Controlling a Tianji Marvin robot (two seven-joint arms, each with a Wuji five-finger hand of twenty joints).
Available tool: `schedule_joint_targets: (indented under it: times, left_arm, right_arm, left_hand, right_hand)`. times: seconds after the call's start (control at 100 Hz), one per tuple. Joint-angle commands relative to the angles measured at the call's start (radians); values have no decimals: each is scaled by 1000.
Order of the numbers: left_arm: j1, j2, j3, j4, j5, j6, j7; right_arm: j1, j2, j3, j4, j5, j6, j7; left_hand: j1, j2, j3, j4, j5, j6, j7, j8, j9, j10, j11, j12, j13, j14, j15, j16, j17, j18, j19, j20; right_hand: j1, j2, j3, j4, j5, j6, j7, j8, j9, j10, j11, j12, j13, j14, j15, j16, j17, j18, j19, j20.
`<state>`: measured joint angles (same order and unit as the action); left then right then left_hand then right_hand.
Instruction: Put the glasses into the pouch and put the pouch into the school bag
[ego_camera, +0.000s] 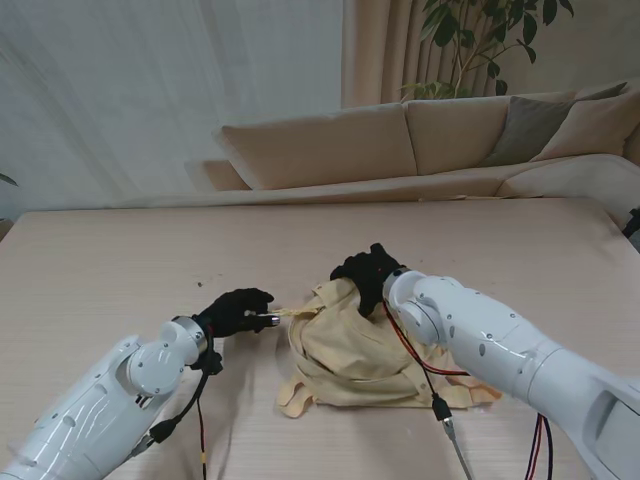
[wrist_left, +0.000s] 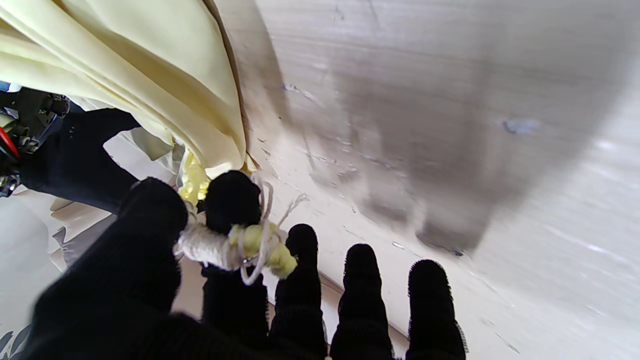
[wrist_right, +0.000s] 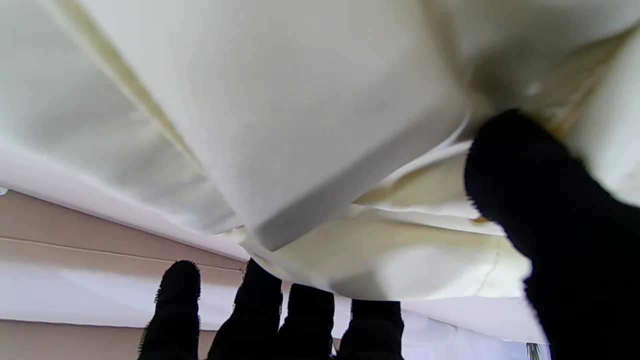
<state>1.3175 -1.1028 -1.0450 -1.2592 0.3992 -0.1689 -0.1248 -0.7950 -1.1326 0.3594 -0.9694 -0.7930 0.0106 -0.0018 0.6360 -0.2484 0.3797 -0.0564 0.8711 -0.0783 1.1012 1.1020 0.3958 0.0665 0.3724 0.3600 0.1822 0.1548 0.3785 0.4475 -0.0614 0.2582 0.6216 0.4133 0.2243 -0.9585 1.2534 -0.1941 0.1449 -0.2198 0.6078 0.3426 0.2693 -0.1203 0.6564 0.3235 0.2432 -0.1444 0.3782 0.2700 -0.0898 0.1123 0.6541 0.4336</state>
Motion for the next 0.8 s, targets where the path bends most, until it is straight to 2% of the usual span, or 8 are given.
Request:
schedule_joint_targets:
  times: [0.0,0.11,0.23,0.28,0.31,0.38,0.62,0.79]
  left_arm:
    - [4,-2,-3,-8,-3,0,-14]
    - [5,-1,-4,-12,-3,2,-15]
    - [8,1,-6,-16,2,3,-20]
    - [9,1,-7,-18,3,5,-21]
    - [9,2,-8,-18,4,6,-22]
    - [7,2,-8,-19,4,5,-25]
    - [3,7,-16,-11,4,-14,-40]
    - [56,20,-66,-46,34,-8,-62]
  right_arm:
    - [1,-17,-19,23,3,-5,6]
    - [10,-47,-48,71,29,6,-30]
    - [22,-80,-86,134,44,8,-89]
    - [21,-94,-91,160,48,7,-124]
    - [17,-101,-88,173,51,7,-146]
    - [9,-114,-82,197,54,6,-195]
    - [10,-93,-66,201,20,33,-225]
    - [12,-77,-43,224,-4,58,-267]
  left_hand:
    - [-36,-3,31,-15,28,-23,25,20,15,-13,14,14,13,-1,16,14,-15,11,31,-12]
    - [-37,-2,31,-15,29,-24,25,20,13,-14,14,14,15,-2,16,14,-16,11,30,-14]
    - [-36,-3,32,-15,31,-25,24,20,12,-15,13,13,15,-1,16,14,-15,11,29,-15]
    - [-37,-4,32,-15,31,-23,24,20,14,-15,14,13,15,-1,16,14,-15,11,29,-15]
    - [-36,-4,33,-15,31,-24,24,20,15,-14,14,13,14,-1,16,14,-15,11,29,-16]
    - [-38,-3,33,-16,31,-25,23,20,14,-15,14,13,15,-2,16,14,-15,11,29,-16]
    - [-41,3,29,-16,27,-28,25,21,17,-14,16,14,18,-2,19,15,-14,10,31,-16]
    - [-38,6,23,-14,21,-31,27,23,12,-13,14,14,17,1,18,14,-15,13,42,-14]
  right_hand:
    - [-20,7,0,-33,55,-47,71,3,86,-47,54,25,35,-5,29,18,-13,25,2,16]
    - [62,4,18,-18,200,-101,167,21,310,-20,121,64,137,6,106,61,-7,41,81,5]
    - [165,-20,84,-1,528,-118,278,110,569,46,255,116,308,35,241,129,-3,68,280,-61]
    - [247,-67,77,-183,641,-172,416,-17,683,71,299,102,386,50,296,151,-1,75,379,-119]
    - [274,-70,70,-200,699,-191,483,-63,746,89,311,100,424,57,323,161,0,79,411,-127]
    - [307,-21,75,-179,859,-180,526,-67,873,133,335,124,520,78,389,182,24,95,459,-112]
    - [296,9,210,-179,929,-124,503,180,846,217,393,261,534,109,491,217,34,102,478,-100]
    - [308,-7,260,-185,971,-108,499,275,830,223,400,299,532,126,511,223,38,116,471,-103]
